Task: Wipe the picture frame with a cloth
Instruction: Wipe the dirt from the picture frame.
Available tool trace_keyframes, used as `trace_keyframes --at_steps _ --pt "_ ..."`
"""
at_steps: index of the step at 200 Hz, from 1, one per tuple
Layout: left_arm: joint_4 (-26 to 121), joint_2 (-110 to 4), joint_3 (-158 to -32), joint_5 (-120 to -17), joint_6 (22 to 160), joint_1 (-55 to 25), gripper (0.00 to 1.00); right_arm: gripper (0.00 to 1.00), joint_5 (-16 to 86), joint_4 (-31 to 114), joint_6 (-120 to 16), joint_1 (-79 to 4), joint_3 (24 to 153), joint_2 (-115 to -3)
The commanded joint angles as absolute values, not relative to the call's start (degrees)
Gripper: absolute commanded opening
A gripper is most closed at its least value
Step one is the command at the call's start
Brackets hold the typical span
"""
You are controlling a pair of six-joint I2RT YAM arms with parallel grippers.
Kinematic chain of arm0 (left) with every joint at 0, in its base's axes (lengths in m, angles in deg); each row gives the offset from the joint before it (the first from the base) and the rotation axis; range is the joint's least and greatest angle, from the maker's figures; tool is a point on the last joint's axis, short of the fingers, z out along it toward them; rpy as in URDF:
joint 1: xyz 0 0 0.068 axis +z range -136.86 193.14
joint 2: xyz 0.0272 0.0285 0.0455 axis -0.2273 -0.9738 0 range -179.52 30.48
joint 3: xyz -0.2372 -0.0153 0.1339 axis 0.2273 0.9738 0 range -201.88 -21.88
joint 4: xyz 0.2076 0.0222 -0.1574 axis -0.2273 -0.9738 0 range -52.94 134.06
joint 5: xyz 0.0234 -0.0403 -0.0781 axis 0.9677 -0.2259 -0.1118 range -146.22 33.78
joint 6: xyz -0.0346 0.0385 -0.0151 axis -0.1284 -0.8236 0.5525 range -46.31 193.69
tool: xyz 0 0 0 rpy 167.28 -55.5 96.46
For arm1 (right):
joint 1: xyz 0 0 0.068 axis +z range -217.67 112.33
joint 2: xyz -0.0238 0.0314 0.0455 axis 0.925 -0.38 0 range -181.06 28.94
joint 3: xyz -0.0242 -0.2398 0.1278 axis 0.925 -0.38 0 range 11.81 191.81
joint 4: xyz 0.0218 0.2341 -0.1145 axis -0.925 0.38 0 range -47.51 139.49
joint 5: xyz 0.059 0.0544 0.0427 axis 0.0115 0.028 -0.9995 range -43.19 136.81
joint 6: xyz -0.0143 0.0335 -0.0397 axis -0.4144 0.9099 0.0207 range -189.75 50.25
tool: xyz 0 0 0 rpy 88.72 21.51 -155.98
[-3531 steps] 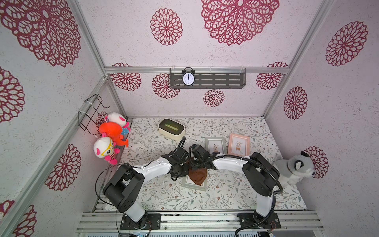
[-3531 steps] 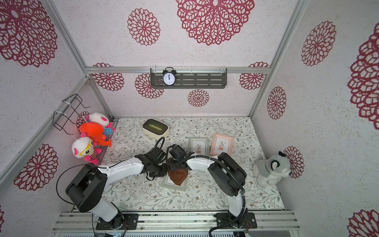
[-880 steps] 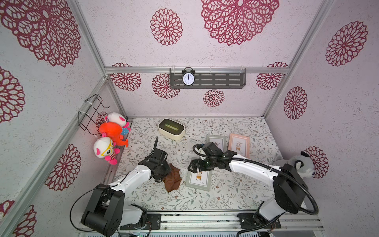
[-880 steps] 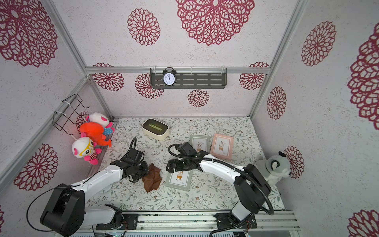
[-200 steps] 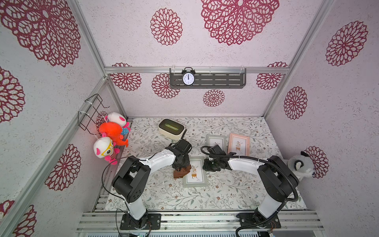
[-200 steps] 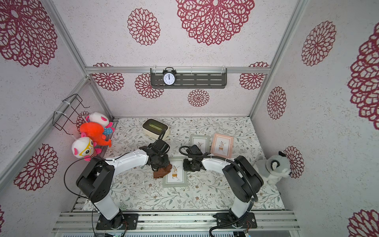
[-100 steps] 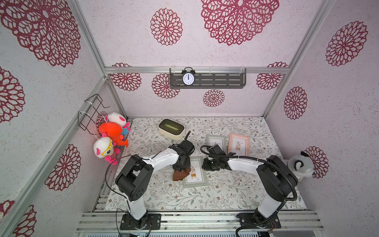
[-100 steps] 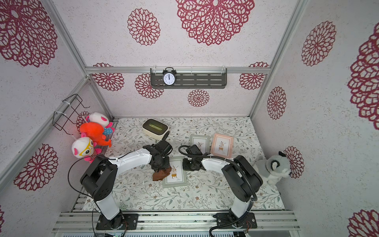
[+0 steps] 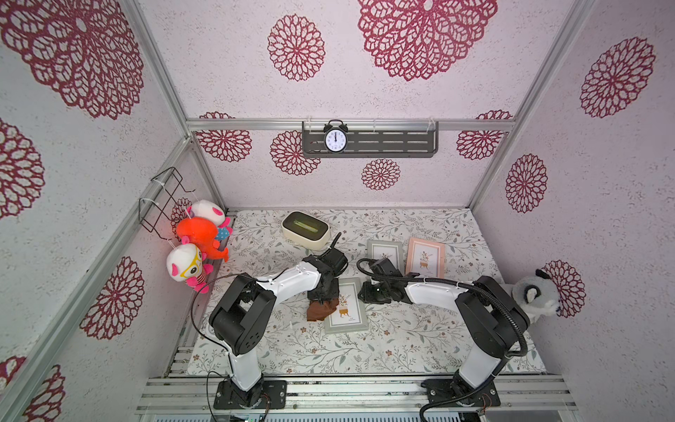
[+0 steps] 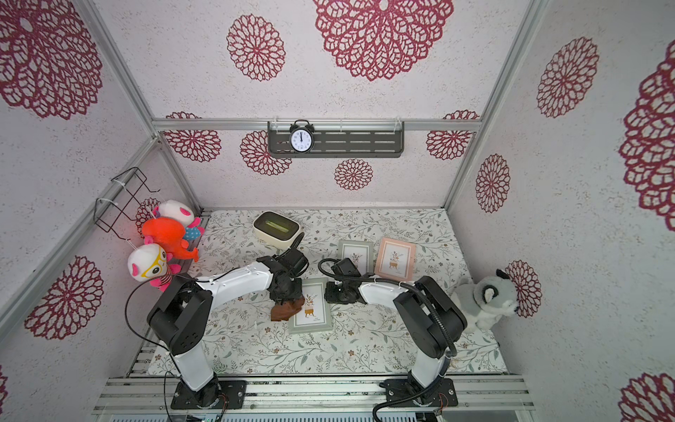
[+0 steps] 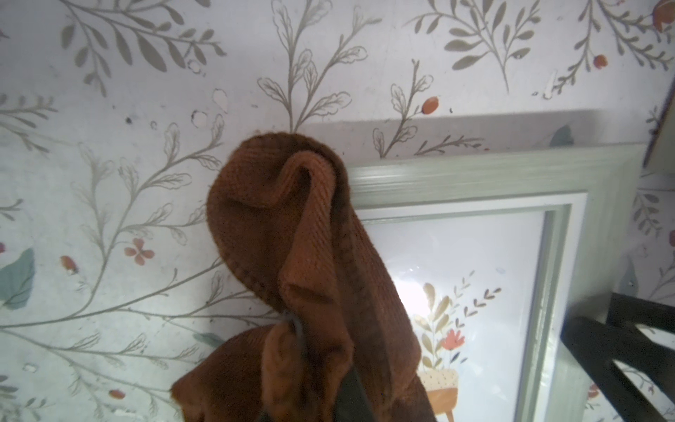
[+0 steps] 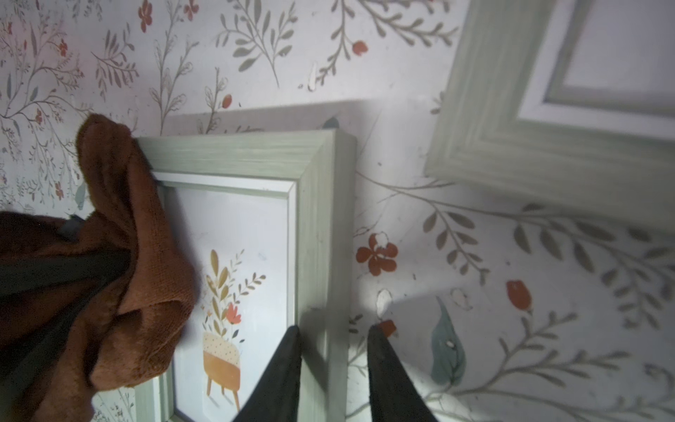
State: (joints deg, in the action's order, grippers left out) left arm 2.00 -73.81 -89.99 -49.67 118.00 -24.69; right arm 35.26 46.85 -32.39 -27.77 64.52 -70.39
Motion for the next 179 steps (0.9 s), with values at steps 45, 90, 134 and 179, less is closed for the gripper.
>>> trace_keyframes --at_steps 45,90,134,179 --pt "1.8 -77.0 -88.1 -50.0 117.4 -24.3 0.0 0.33 34.1 44.1 -30.4 -26.5 61.3 -68.4" --pt "2.1 -77.1 -88.0 -50.1 117.4 -24.3 0.0 0.37 33.6 43.7 -30.2 -26.5 60.9 -67.6" --pt "2.2 -76.8 -87.8 -50.0 117.5 -24.3 0.0 0.39 32.9 41.3 -29.4 -26.7 60.8 -67.8" --pt "2.3 -77.3 -88.1 -50.3 117.2 -24.3 0.0 0.3 37.2 47.2 -31.2 -26.6 64.8 -72.1"
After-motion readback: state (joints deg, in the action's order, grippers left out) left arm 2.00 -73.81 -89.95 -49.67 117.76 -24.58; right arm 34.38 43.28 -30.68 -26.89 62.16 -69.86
